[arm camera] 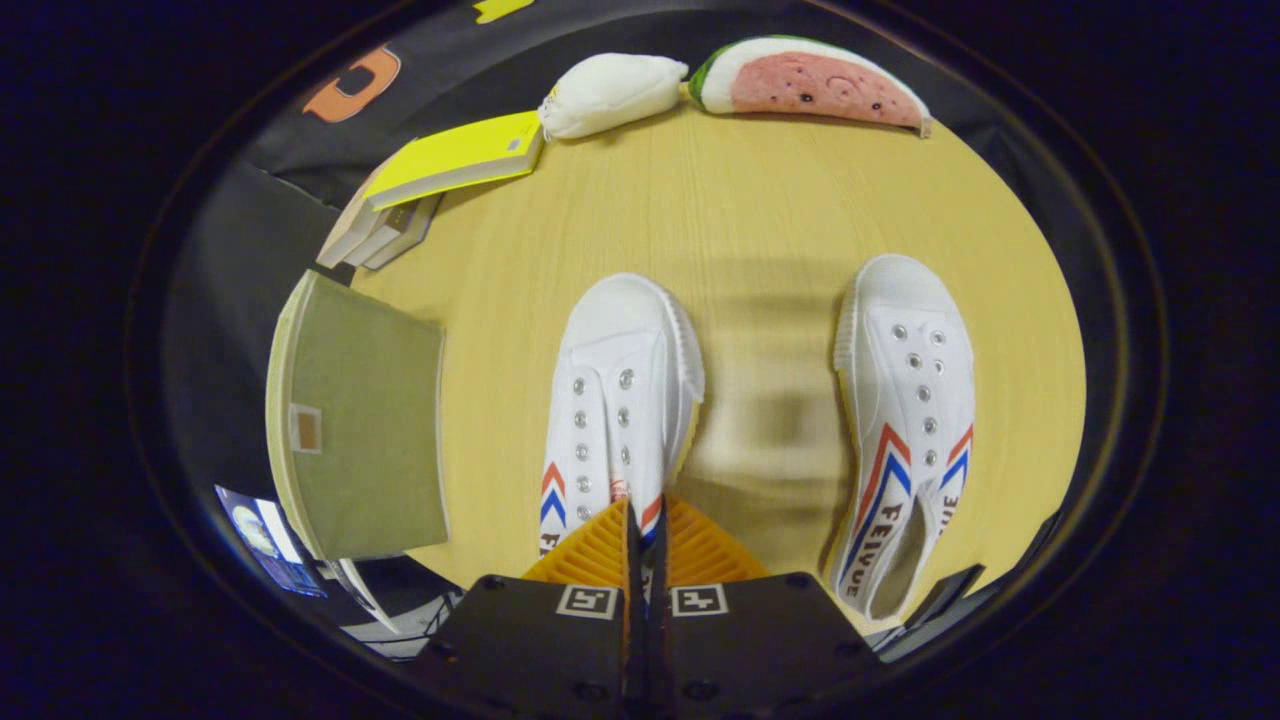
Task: Open the storage box then place both shoes into the box .Put the left shoe in first, then the right shoe, with the right side of both shoes facing outward in a uniform manner.
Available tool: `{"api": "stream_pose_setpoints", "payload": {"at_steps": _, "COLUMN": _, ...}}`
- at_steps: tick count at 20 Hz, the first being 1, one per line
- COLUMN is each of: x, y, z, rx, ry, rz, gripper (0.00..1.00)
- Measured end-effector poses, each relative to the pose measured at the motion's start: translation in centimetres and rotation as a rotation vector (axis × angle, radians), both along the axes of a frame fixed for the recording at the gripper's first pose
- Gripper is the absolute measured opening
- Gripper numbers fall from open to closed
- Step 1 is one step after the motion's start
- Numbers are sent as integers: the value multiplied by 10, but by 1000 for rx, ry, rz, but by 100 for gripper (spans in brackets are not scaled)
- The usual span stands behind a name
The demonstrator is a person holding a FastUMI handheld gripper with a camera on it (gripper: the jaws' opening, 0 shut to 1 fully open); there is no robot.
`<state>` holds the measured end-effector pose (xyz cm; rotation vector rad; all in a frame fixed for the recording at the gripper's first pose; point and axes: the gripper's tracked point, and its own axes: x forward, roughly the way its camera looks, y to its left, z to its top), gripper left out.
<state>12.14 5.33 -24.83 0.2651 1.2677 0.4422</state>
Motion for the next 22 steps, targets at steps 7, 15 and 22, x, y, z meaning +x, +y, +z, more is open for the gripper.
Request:
{"api": "stream_pose_setpoints", "payload": {"at_steps": 7, "x": -27, "y": 36, "z": 111, "rx": 106, "ry": -114, "rz": -104, "gripper": 6}}
{"api": "stream_pose_setpoints", "payload": {"at_steps": 15, "x": -50, "y": 171, "z": 204, "rx": 202, "ry": -207, "rz": -33, "gripper": 6}}
{"api": "stream_pose_setpoints", "payload": {"at_steps": 22, "x": -77, "y": 287, "z": 164, "rx": 187, "ry": -123, "rz": 51, "gripper": 6}}
